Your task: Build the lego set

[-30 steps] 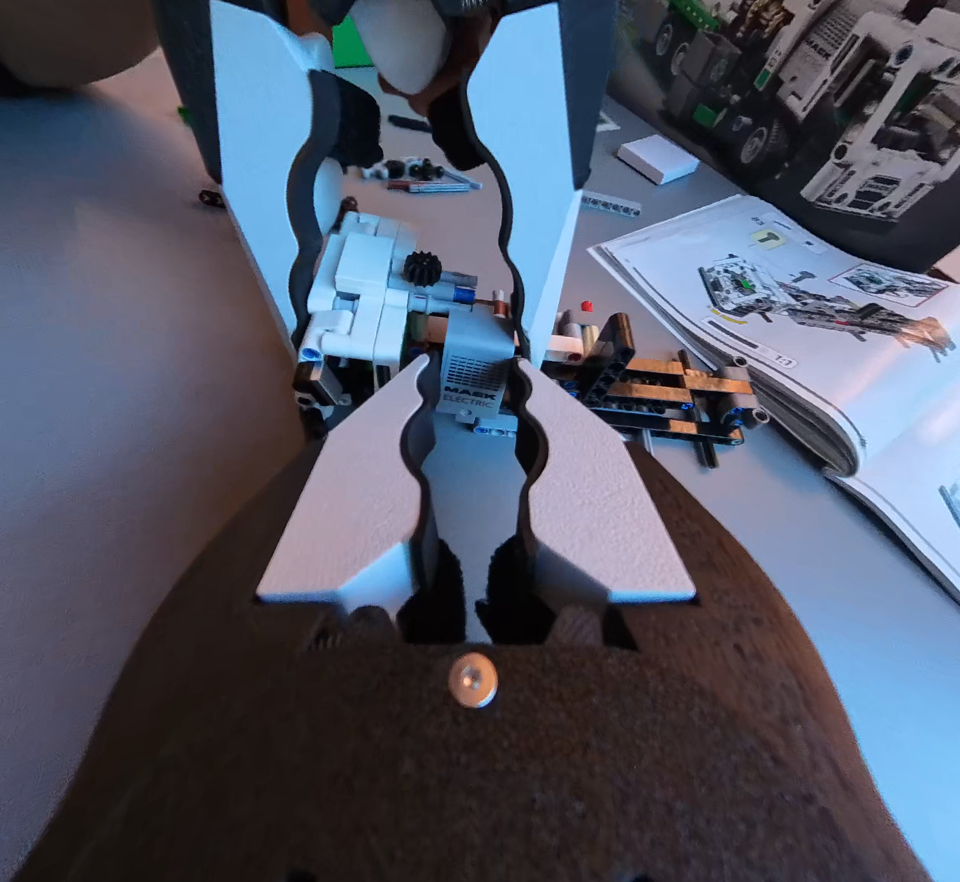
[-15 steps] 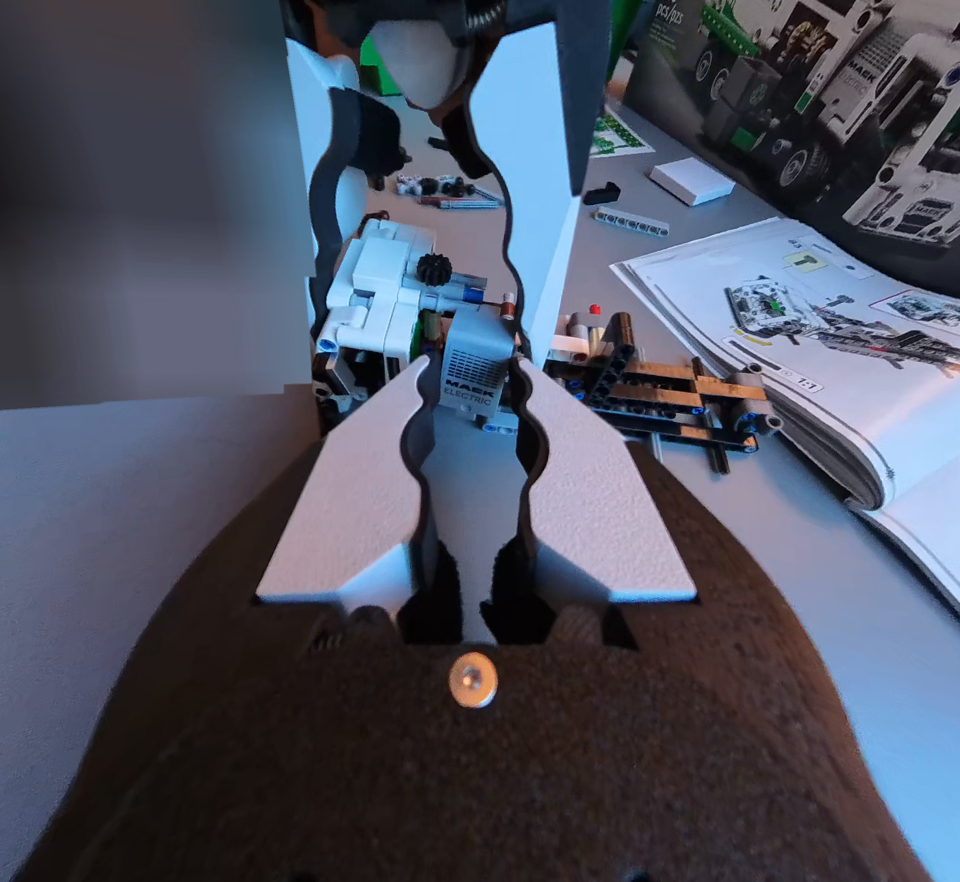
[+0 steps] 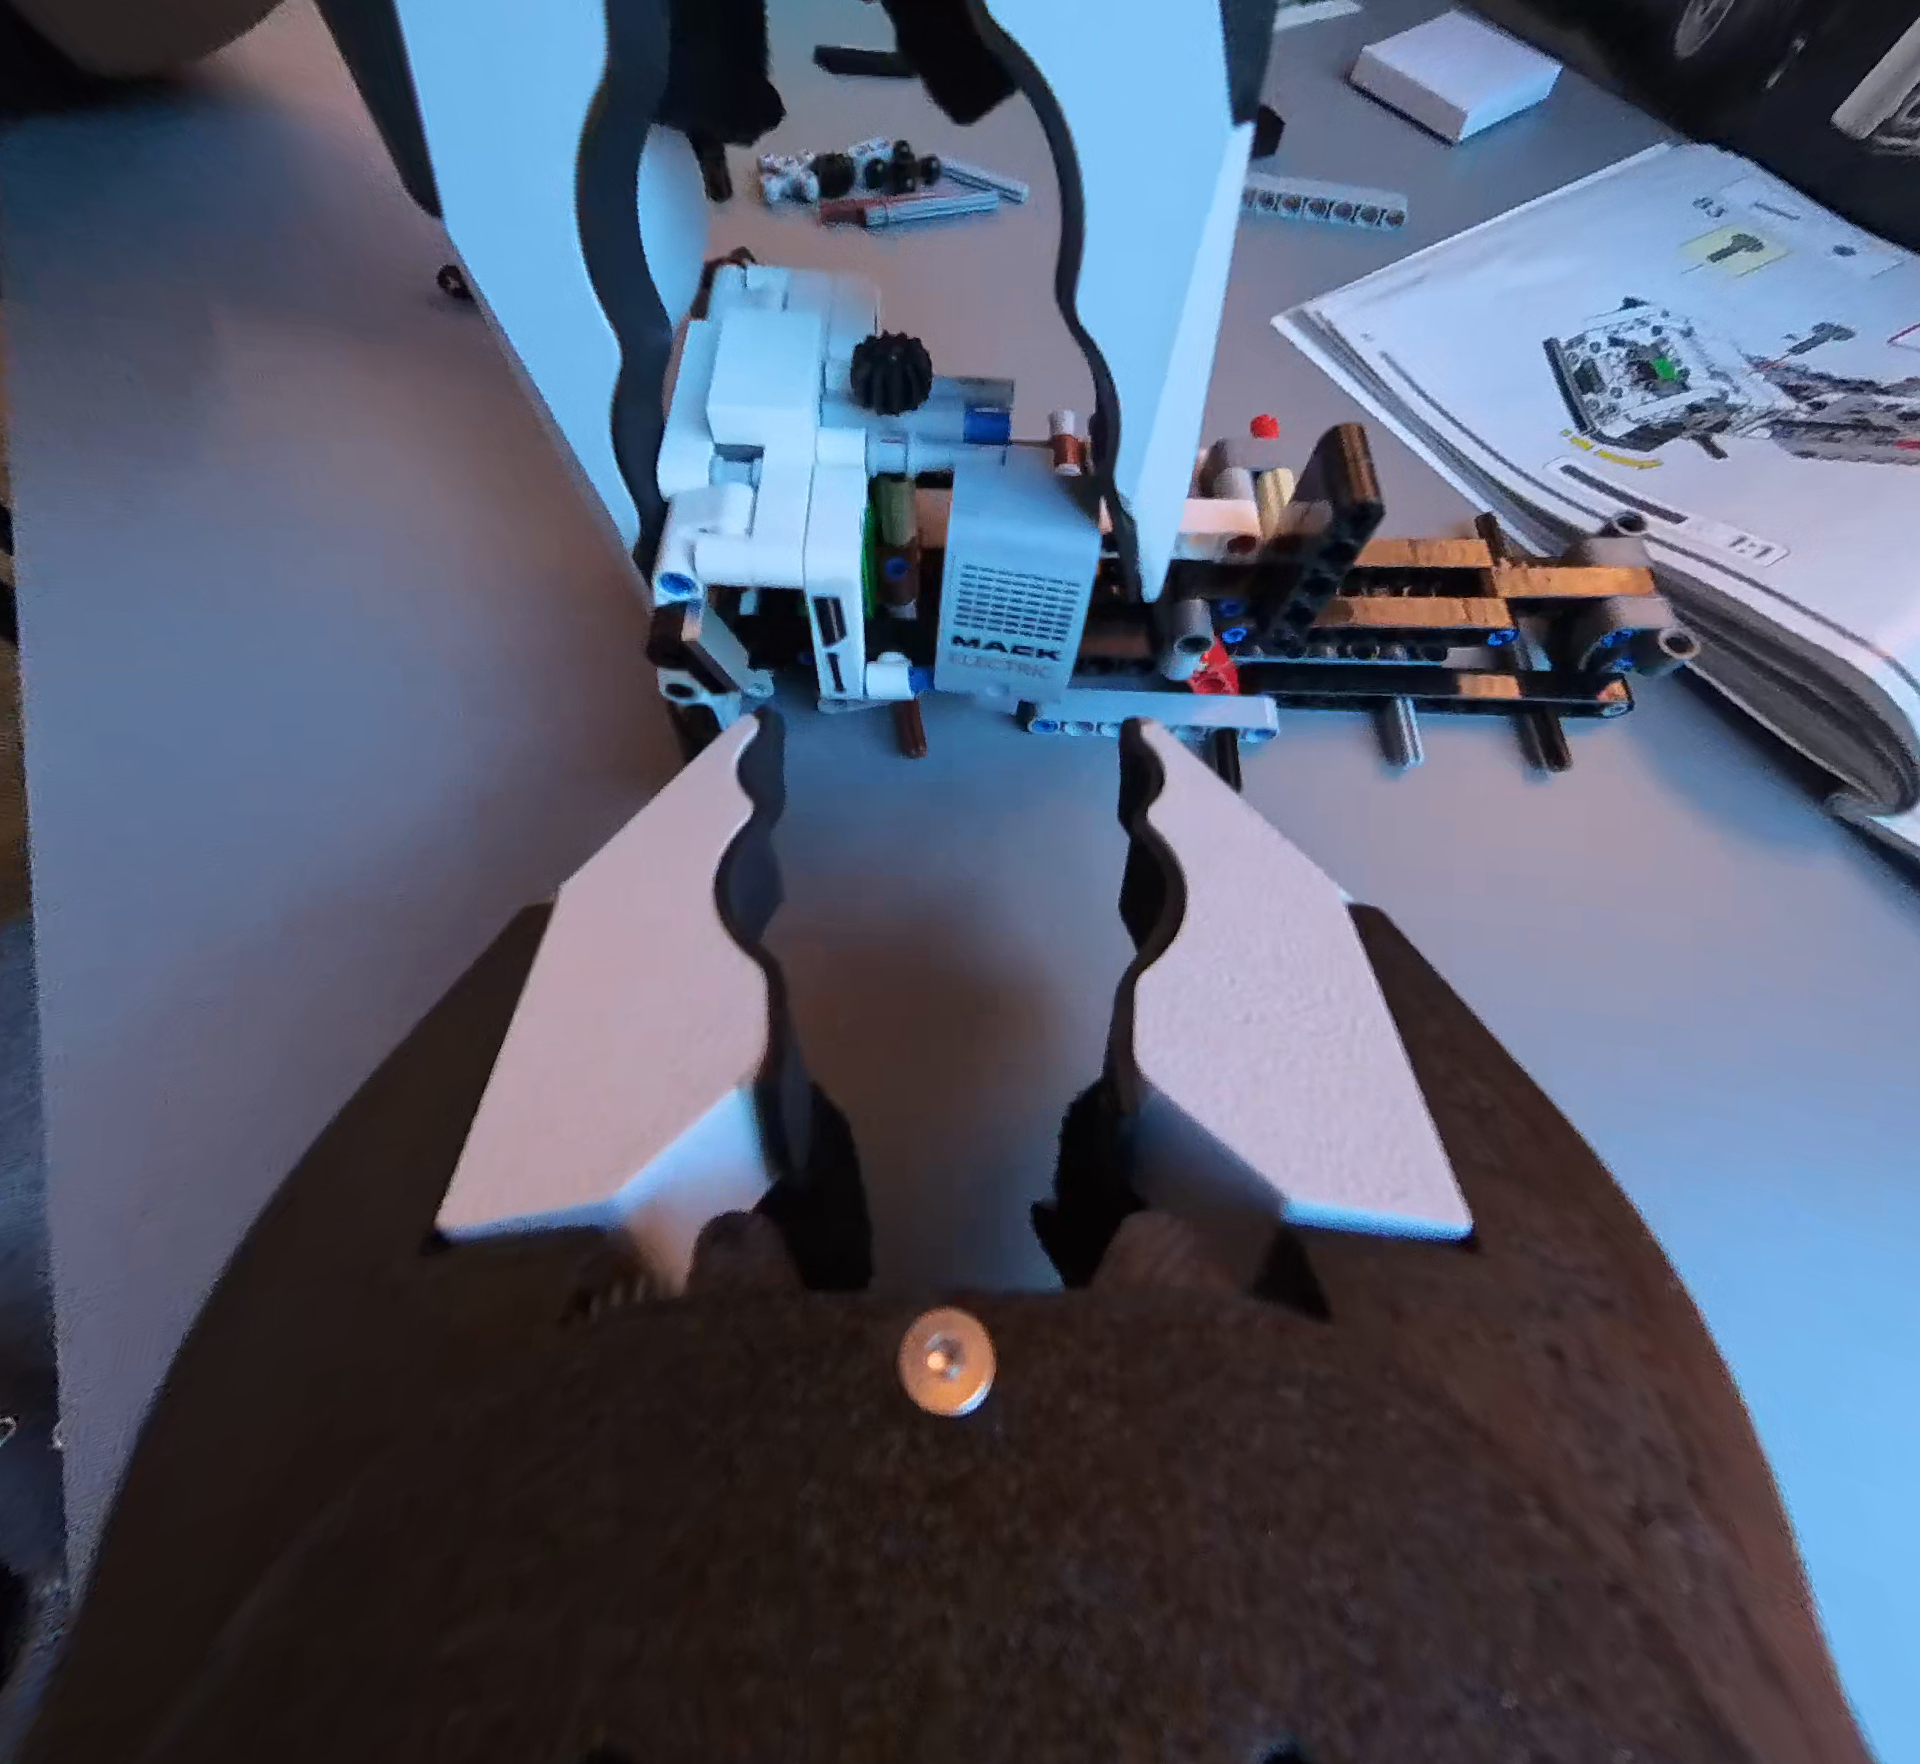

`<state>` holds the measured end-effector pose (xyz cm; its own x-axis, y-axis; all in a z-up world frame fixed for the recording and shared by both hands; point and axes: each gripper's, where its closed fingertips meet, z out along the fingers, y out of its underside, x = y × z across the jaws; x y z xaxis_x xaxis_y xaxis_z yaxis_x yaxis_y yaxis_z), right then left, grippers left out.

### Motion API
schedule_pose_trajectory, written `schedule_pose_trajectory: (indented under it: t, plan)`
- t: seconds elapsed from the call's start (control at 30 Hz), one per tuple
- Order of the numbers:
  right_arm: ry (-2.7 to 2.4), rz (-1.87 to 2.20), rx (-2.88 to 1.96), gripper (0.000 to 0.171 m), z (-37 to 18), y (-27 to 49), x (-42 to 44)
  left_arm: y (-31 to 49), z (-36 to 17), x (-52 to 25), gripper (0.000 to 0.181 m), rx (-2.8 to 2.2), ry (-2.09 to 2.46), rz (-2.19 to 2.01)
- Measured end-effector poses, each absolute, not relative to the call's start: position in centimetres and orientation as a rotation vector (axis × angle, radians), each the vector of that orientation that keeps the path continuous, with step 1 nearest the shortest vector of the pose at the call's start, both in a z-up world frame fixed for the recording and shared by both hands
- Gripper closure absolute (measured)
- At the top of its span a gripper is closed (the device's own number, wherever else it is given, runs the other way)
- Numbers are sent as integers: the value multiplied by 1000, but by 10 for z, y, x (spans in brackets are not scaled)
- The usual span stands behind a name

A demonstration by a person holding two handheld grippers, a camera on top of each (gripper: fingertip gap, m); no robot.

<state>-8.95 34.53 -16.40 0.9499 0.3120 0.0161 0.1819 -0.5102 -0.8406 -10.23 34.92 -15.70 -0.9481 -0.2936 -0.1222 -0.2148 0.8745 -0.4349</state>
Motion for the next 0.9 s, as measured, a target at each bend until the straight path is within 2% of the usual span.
schedule_pose_trajectory:
  t: [0.17, 0.6, 0.63, 0.9]
  plan:
    - [-355, 188, -2143, 119, -168, 349, -95, 349, -157, -103, 99, -390, 2864, -630]
    - [-269, 180, -2184, 125, -172, 351, -95, 348, -156, -103, 100, -372, 2851, -626]
    - [-276, 202, -2189, 132, -173, 350, -98, 348, -156, -103, 100, -371, 2851, -626]
    - [-285, 191, -2194, 132, -174, 356, -99, 351, -157, -103, 97, -393, 2854, -625]
